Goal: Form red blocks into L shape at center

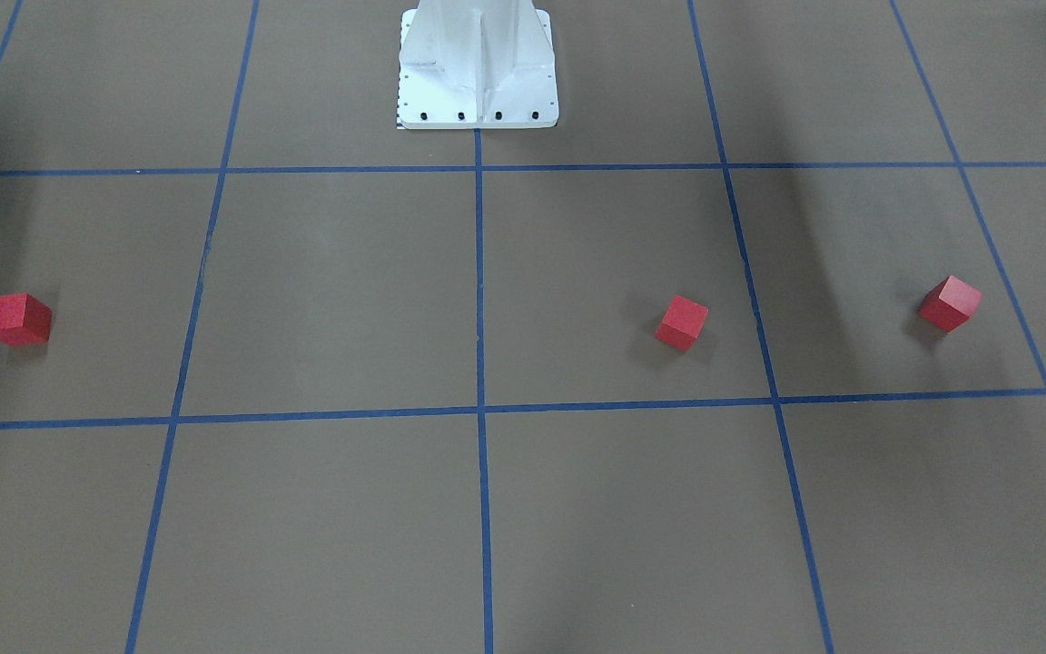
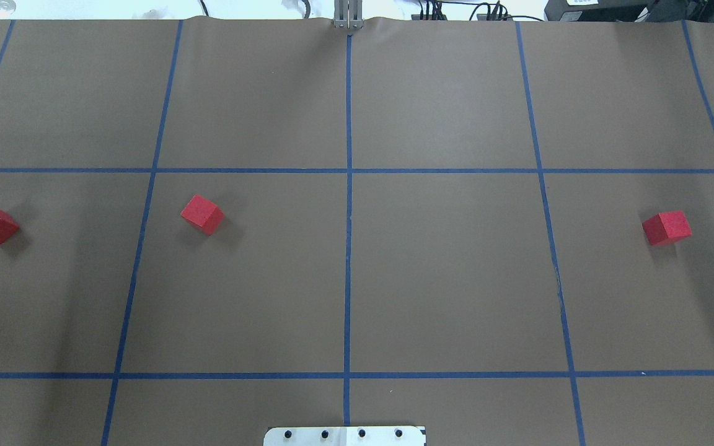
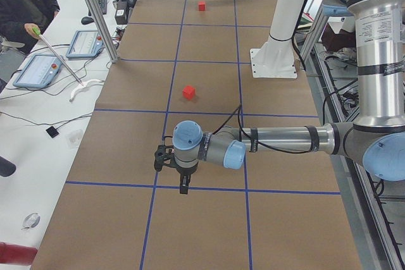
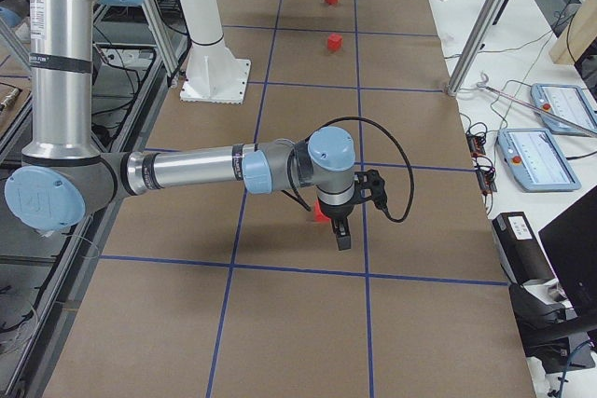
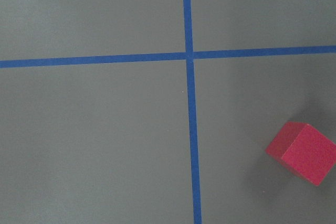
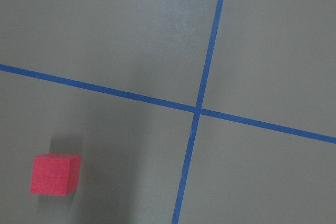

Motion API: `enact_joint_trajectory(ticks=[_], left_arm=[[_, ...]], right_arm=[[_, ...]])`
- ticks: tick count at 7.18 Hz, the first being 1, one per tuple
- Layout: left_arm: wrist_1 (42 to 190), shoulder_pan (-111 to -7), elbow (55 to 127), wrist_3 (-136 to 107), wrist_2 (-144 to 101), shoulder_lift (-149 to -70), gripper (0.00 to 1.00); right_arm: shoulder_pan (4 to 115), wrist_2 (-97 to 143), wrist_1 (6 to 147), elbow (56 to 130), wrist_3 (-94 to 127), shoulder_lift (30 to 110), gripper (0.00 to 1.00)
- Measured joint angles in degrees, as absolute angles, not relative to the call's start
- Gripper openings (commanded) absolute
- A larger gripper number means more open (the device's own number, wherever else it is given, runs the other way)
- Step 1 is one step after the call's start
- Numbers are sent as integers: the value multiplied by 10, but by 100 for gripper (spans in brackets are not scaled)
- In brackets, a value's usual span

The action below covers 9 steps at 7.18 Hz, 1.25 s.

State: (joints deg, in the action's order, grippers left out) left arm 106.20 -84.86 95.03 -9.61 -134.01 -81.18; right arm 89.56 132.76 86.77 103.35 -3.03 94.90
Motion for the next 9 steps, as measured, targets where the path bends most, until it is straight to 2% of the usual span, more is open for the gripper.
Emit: enact_joint_trajectory(ticks=[6, 9], left_arm=[[955, -846, 961, -126, -1378, -879, 100], [938, -849, 984, -128, -1390, -876, 100]], right_arm=[[892, 1330, 875, 1028, -29, 953, 99], [885, 1367, 872, 999, -25, 952, 99]])
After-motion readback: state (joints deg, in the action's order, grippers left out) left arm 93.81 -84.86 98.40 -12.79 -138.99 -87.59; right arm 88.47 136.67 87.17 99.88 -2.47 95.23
